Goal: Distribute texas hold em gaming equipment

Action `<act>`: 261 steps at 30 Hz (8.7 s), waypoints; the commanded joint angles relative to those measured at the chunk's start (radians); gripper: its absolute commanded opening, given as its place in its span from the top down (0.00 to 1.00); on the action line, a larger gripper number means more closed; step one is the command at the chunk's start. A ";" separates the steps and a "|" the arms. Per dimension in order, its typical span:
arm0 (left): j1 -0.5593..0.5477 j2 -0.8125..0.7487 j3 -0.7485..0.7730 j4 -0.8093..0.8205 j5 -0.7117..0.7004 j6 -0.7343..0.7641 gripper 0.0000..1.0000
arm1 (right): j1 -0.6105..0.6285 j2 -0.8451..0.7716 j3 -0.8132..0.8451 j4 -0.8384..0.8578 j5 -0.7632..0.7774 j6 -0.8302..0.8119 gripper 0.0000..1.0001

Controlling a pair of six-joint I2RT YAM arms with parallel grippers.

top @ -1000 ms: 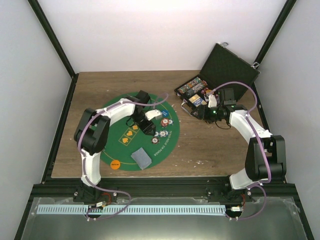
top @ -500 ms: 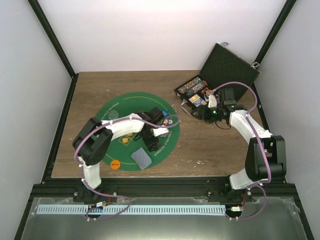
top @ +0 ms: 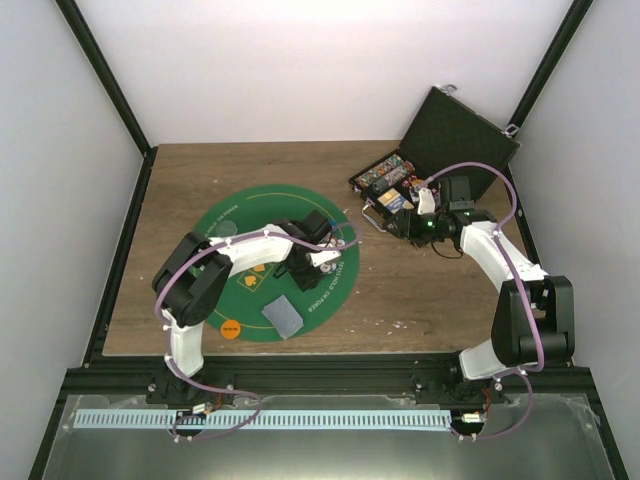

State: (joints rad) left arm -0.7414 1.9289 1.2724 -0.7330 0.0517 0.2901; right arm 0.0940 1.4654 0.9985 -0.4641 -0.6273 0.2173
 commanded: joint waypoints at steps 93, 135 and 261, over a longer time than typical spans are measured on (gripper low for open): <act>0.120 0.102 0.137 -0.098 0.102 0.097 0.77 | 0.003 0.002 0.011 -0.009 0.009 -0.035 0.44; 0.707 -0.351 0.149 -0.377 0.342 0.098 0.26 | 0.067 -0.054 0.245 -0.072 -0.027 -0.149 0.35; 0.247 -0.498 0.095 -0.360 0.099 0.441 0.46 | 0.346 0.134 0.259 0.429 -0.466 0.163 0.03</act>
State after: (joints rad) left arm -0.4969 1.4525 1.3552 -1.0660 0.1833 0.8238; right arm 0.3935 1.5341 1.1587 -0.1028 -0.9401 0.3031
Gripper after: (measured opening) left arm 0.539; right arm 0.976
